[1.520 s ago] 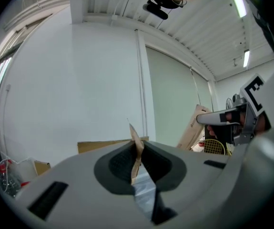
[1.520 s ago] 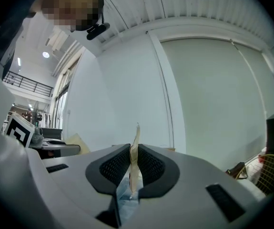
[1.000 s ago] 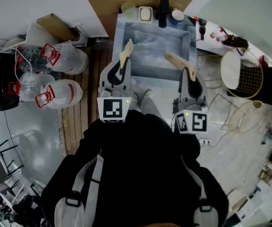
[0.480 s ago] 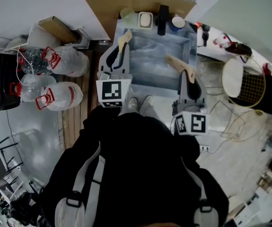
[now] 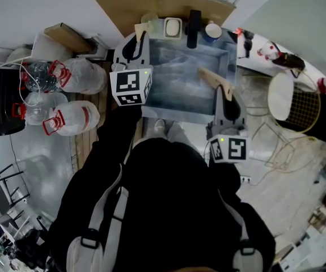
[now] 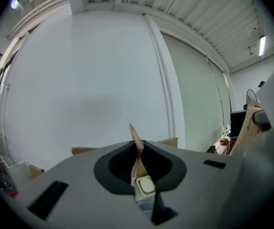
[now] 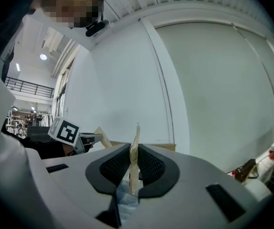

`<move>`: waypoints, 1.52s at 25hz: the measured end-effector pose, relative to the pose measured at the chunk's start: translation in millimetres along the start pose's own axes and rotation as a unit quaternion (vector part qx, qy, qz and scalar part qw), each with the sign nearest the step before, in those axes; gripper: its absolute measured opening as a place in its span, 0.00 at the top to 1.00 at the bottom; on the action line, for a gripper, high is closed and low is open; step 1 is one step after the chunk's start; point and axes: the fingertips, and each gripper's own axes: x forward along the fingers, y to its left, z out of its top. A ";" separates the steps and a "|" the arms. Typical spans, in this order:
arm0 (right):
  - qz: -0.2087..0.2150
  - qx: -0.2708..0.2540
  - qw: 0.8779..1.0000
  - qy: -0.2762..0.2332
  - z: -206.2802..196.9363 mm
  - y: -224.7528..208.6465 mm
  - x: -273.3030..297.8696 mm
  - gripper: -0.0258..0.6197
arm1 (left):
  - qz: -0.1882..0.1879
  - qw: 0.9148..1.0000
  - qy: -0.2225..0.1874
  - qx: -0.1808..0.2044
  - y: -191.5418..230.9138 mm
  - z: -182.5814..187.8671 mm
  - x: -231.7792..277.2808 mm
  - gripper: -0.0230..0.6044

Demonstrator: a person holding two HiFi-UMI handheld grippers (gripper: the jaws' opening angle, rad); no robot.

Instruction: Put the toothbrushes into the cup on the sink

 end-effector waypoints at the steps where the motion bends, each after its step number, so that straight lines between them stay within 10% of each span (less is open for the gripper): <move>1: 0.000 0.001 1.000 0.001 -1.0 -1.4 1.7 0.89 | 0.001 1.000 0.003 -0.006 3.2 -3.1 6.2 0.91; 38: -0.024 0.003 0.999 0.022 -15.9 -39.1 17.9 0.89 | -0.001 0.993 0.108 -0.045 28.4 -92.7 96.9 0.85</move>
